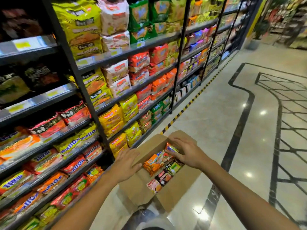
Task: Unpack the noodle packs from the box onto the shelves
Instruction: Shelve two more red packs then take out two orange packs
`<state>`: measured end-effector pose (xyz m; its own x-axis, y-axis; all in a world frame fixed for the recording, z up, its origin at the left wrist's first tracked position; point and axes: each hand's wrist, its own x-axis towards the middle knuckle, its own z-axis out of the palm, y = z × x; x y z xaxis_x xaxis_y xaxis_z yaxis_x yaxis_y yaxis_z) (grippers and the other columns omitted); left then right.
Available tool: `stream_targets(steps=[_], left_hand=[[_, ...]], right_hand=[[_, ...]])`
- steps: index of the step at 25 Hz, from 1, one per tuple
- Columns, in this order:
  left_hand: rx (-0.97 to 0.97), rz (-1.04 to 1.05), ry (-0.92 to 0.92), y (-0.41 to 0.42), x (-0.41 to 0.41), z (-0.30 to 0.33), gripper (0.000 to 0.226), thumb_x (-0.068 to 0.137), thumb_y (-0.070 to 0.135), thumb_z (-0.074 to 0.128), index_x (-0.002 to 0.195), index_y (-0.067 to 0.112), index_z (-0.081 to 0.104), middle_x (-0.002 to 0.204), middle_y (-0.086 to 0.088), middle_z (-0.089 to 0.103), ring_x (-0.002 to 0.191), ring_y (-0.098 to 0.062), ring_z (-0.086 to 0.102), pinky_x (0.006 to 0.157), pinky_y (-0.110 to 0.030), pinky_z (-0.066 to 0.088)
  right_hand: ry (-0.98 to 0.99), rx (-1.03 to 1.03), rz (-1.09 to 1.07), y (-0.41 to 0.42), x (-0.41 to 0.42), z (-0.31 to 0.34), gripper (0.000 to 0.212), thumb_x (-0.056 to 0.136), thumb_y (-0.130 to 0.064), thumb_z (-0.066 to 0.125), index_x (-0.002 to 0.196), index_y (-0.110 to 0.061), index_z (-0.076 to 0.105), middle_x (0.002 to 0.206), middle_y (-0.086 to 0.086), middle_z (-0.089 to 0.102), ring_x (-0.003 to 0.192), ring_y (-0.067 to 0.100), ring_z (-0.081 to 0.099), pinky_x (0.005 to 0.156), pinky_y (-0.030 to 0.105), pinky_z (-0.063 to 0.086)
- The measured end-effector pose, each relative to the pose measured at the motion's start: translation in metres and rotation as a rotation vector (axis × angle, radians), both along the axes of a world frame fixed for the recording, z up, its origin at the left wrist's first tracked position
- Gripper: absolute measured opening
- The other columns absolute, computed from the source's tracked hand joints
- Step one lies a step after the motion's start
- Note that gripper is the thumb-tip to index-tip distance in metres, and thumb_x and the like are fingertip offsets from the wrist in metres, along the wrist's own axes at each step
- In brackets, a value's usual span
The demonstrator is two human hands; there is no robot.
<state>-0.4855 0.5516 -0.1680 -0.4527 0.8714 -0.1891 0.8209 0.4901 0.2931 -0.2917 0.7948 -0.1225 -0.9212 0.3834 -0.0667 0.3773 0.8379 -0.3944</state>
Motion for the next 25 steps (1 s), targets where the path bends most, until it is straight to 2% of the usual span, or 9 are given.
stream_targets(steps=[2,5,9,15,19,25], left_hand=[[-0.001,0.049,-0.014,0.031,-0.003,-0.010,0.086,0.081,0.075,0.011,0.153,0.030,0.030,0.162,0.000,0.023,0.151,-0.026,0.012,0.121,-0.043,0.008],[-0.011,0.114,-0.054,0.074,-0.003,-0.013,0.068,0.095,0.063,0.030,0.153,0.028,0.030,0.161,-0.001,0.025,0.151,-0.026,0.013,0.121,-0.043,0.011],[0.002,0.205,-0.073,0.110,0.004,-0.017,0.070,0.092,0.063,0.029,0.152,0.026,0.033,0.160,-0.003,0.029,0.148,-0.025,0.022,0.120,-0.042,0.017],[0.044,0.431,-0.109,0.148,0.029,-0.026,0.062,0.097,0.053,0.042,0.151,0.024,0.033,0.157,-0.003,0.034,0.146,-0.023,0.028,0.119,-0.038,0.021],[0.022,0.578,-0.106,0.174,0.041,-0.038,0.058,0.100,0.045,0.045,0.152,0.022,0.032,0.156,-0.003,0.035,0.144,-0.024,0.030,0.117,-0.032,0.019],[0.015,0.711,-0.267,0.201,0.019,-0.084,0.062,0.097,0.047,0.047,0.152,0.020,0.032,0.157,-0.006,0.034,0.145,-0.026,0.029,0.119,-0.035,0.022]], right_hand=[[-0.058,-0.014,0.044,0.036,0.000,-0.004,0.067,0.094,-0.061,0.050,0.150,-0.026,0.039,0.156,-0.003,0.039,0.142,0.019,0.036,0.113,0.033,0.032],[-0.072,-0.008,0.068,0.094,-0.006,-0.009,0.085,0.086,-0.079,0.036,0.149,-0.023,0.044,0.155,0.000,0.042,0.142,0.020,0.036,0.115,0.034,0.031],[-0.114,-0.057,0.120,0.148,-0.026,-0.028,0.066,0.095,-0.059,0.050,0.150,-0.025,0.040,0.156,0.000,0.039,0.144,0.020,0.031,0.117,0.035,0.027],[-0.181,-0.184,0.291,0.207,-0.072,-0.055,0.063,0.097,-0.049,0.055,0.151,-0.019,0.039,0.156,0.003,0.038,0.145,0.023,0.030,0.116,0.035,0.029],[-0.239,-0.221,0.434,0.251,-0.104,-0.068,0.064,0.093,-0.054,0.057,0.147,-0.021,0.044,0.149,0.004,0.046,0.140,0.025,0.039,0.113,0.041,0.036],[-0.347,-0.206,0.542,0.285,-0.173,-0.097,0.061,0.092,-0.056,0.057,0.145,-0.027,0.045,0.145,0.001,0.050,0.136,0.024,0.042,0.109,0.042,0.040]])
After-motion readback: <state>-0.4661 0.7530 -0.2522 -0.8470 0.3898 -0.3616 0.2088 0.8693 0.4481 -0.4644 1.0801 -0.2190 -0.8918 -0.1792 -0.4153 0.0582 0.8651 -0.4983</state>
